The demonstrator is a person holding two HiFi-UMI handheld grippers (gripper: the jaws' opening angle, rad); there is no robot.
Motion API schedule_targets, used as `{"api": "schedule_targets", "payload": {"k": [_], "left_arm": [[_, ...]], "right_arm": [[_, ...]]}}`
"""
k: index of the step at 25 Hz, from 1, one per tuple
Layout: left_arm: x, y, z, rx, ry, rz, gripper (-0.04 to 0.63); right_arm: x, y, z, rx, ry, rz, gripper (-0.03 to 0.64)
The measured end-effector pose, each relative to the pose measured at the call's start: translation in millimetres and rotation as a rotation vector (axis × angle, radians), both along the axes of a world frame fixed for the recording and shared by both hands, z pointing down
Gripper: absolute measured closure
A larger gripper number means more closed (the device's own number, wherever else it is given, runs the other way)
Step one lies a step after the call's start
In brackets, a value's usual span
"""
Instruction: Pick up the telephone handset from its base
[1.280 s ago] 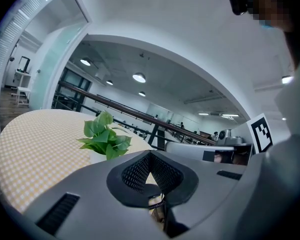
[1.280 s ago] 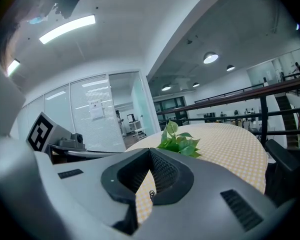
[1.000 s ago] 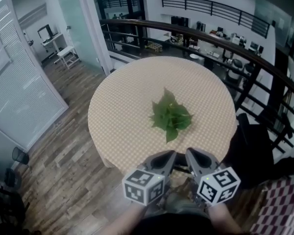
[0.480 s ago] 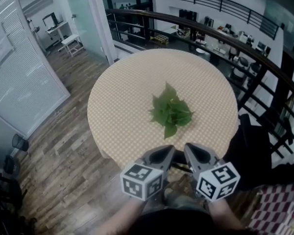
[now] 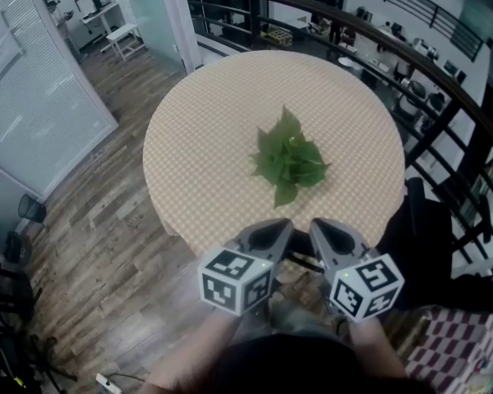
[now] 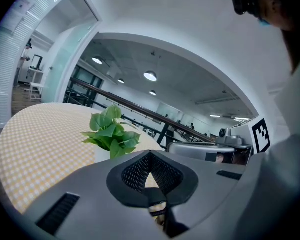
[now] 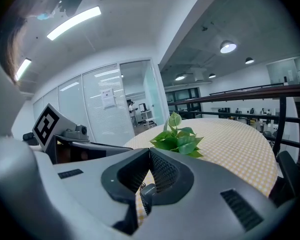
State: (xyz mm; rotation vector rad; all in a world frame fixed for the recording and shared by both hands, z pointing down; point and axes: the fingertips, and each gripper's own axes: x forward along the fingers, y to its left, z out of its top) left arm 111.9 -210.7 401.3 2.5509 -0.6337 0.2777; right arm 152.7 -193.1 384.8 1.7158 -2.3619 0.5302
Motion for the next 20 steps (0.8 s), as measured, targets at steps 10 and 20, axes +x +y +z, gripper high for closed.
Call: {"api": "schedule_targets", "payload": {"k": [10,20], "left_arm": [[-13.7,-4.0,30.3,-0.080,-0.035,-0.066,0.589],[-13.9,6.5,65.6,-0.164,-0.065,-0.082,0.589]], "right_arm": [[-5.6,-6.1,19.7,-0.041,0.064,-0.130,0.606],[2.7,-5.9,50.3,-0.096,0.134,-0.182,0.604]]}}
